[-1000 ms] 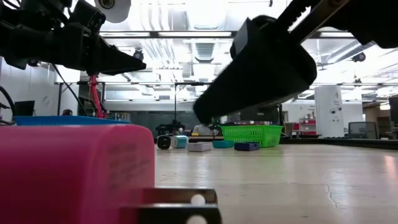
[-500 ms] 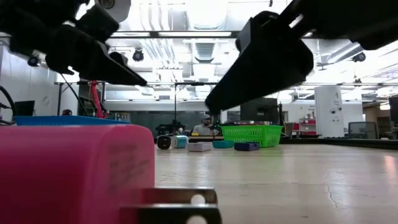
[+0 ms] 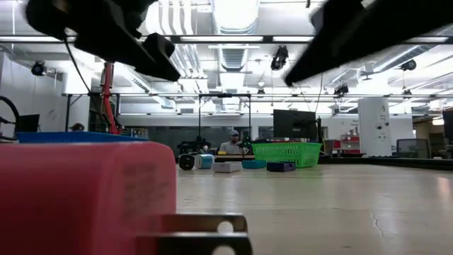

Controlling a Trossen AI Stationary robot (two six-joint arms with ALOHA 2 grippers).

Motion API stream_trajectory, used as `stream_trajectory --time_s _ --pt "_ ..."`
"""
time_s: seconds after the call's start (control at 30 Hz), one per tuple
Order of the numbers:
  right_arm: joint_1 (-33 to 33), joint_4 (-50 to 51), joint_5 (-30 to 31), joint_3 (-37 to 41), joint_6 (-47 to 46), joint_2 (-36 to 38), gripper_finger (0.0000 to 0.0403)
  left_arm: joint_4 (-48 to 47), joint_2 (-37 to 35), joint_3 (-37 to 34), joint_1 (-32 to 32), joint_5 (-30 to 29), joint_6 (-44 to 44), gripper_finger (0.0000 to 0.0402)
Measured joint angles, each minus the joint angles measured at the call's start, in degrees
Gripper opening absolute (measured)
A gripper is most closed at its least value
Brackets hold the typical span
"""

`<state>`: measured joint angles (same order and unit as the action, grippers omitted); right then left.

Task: Pick & Place Office items
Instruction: Put the pink charger adapter into the blue basket

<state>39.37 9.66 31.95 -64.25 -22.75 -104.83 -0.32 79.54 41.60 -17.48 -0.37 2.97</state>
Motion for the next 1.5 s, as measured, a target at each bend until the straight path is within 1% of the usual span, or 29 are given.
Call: stream_trajectory --time_s 0.07,0.2,0.4,0.53,0.6,0.67,0.93,1.13,1.27,1.5 --pt "0.01 0.14 1.39 2.26 -1.32 1.74 0.0393 -2.34 2.31 1.89 -1.94 1.44 -1.23 0.0261" --pt "0.24 0.41 3.16 7.14 -4.60 6.22 0.0393 -6.47 6.41 5.82 -5.35 1.67 -4.67 0.0261" --pt "0.86 0.06 5.92 13.26 -7.75 11.44 0.0393 -5.83 11.08 10.78 -9.80 2.87 -9.93 0.0261" --pt "1.14 0.19 7.19 15.67 -9.72 12.76 0.0393 -5.44 14.21 13.90 -12.23 2.98 -12.45 0.0261" --pt "1.14 -0.46 7.58 16.14 -10.25 12.87 0.0393 -5.77 15.44 15.11 -13.22 2.98 -13.43 0.0261" --pt "1.35 0.05 8.74 16.97 -10.29 13.24 0.0393 -3.55 17.04 16.64 -13.93 2.99 -14.19 0.0261" --pt "1.36 0.65 10.14 17.50 -10.26 13.37 0.0393 -1.37 22.99 21.35 -16.51 2.97 -17.38 0.0262" --pt "1.36 0.31 10.58 17.47 -10.31 13.26 0.0393 -1.71 27.92 25.21 -17.99 2.93 -19.68 0.0262" --pt "1.36 0.40 11.16 17.49 -10.28 13.33 0.0393 -1.33 30.86 27.30 -18.81 1.18 -20.73 0.0262" --pt "1.39 0.45 11.37 17.44 -10.28 13.31 0.0393 -1.52 34.93 29.66 -19.32 0.16 -21.85 0.0262"
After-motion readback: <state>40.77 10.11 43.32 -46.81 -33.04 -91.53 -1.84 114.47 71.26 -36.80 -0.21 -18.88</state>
